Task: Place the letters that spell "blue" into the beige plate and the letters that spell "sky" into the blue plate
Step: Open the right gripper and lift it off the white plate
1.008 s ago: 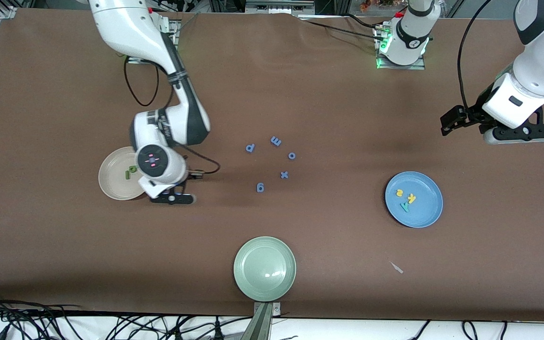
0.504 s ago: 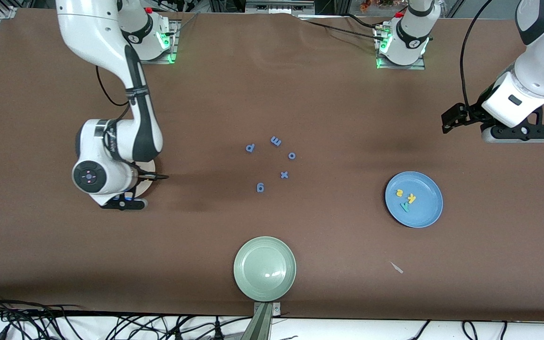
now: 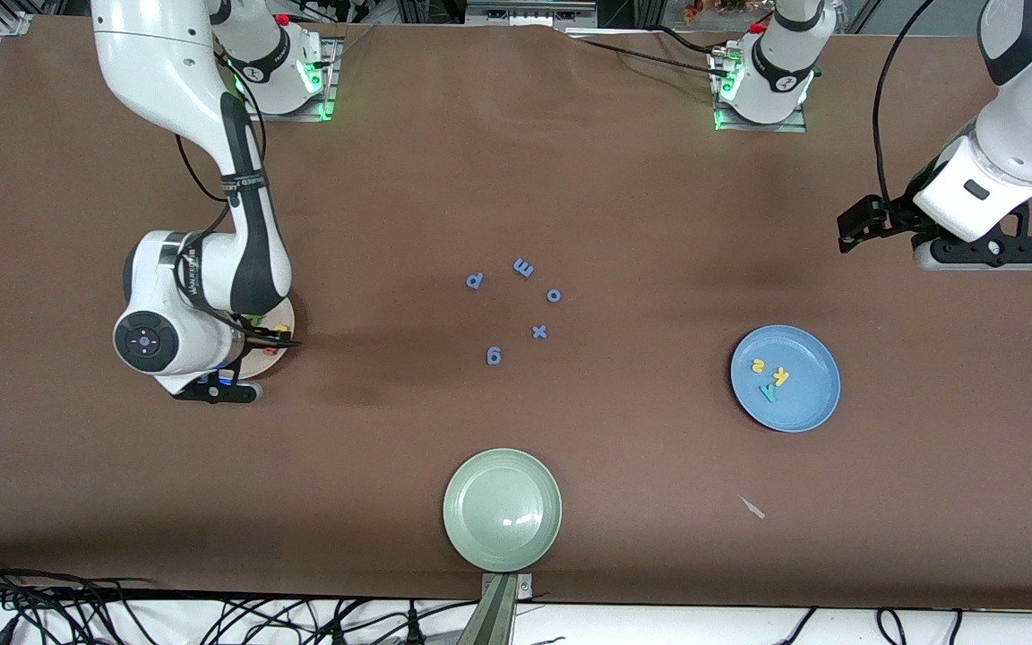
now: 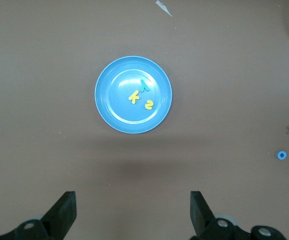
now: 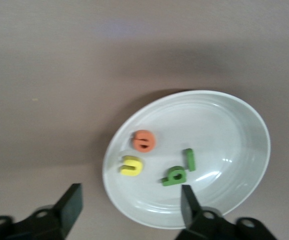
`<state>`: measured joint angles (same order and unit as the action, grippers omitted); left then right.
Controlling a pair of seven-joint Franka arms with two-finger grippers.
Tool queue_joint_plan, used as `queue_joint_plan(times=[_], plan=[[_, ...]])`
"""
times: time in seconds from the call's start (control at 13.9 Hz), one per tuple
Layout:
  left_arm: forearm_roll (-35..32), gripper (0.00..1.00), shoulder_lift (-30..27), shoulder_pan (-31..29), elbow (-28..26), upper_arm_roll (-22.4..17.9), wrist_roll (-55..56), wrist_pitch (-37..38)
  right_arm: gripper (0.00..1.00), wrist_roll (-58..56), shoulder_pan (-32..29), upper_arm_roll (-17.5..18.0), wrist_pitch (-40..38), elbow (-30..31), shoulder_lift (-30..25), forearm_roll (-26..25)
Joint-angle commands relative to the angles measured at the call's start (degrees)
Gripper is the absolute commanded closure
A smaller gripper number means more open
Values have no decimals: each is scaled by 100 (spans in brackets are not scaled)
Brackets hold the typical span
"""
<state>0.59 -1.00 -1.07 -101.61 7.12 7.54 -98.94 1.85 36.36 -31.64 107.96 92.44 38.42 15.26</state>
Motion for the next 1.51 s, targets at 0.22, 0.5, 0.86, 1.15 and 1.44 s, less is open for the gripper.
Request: queue_joint_plan(times=[0.22,0.5,0.86,1.15,1.44], plan=[[-129,0,-58,28,71,17,-86,120,0,8,134,-9,-1038,-700,-54,346],[-129,0,-49,28,71,17,-95,120,0,17,222,-18,-1312,-763,-264,337],[-129,0,-58,28,71,17,-86,129,0,227,320,270,-1365,-675,-860,-4],[-129,0,-58,28,71,26,-86,164,0,316,-715,1727,-1339,-272,-1792,-1094],[-129,0,-58,28,71,52,-77,164,0,263,-2007,2713,-1199,10,-2618,-1483]])
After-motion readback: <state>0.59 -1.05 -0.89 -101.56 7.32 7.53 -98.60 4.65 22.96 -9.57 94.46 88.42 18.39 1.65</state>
